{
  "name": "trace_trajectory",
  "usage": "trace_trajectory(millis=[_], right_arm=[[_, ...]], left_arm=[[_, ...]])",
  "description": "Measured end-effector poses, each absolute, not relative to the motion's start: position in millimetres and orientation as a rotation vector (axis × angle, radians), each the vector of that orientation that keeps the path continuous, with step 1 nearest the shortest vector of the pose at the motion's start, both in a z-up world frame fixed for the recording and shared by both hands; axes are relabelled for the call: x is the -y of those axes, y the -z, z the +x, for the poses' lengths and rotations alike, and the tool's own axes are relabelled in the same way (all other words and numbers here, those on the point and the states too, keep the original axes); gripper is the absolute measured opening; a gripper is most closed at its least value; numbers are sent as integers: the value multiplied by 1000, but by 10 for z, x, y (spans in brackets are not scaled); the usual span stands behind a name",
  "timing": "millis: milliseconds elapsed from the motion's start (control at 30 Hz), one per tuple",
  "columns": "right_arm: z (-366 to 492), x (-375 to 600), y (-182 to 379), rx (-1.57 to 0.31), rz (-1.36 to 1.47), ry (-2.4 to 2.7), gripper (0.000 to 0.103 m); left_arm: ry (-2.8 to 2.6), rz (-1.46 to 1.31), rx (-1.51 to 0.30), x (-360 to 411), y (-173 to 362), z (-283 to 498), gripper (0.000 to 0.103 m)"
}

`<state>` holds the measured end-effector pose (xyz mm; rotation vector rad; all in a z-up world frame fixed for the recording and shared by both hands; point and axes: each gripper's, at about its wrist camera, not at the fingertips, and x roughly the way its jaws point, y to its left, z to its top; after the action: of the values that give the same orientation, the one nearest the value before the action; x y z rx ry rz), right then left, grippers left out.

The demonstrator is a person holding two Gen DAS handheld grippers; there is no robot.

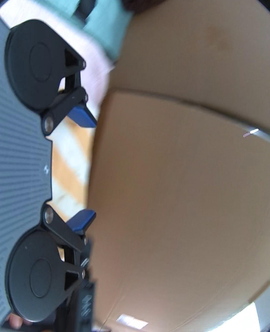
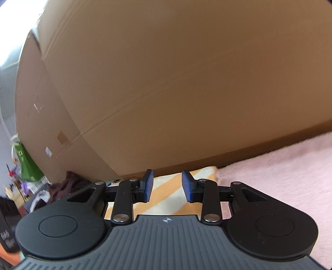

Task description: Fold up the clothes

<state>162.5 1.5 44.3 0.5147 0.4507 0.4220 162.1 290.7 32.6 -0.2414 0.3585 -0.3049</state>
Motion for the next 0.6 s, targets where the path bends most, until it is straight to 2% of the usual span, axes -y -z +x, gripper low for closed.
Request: trace_trajectory(millis=[67,233,333,367,600], right_arm=[[1720,-25,-316,-476,561,-393,33],[1783,134,-35,-480,697,-390,22],[1762,139,-7,-483,700,-352,3],[1752,142,-3,-486,703,-338,1],[1725,122,-54,-498,662,-329,0]], left_arm=[[290,-211,-407,-2868,-292,1685,78],[298,-168,-432,-2812,-323,1684,89],[304,-173,-436,-2857,-265,1645,89],[307,-180,-437,-2880,-232,1645,89],[329,-181,-439,-2952,-178,1748,90]])
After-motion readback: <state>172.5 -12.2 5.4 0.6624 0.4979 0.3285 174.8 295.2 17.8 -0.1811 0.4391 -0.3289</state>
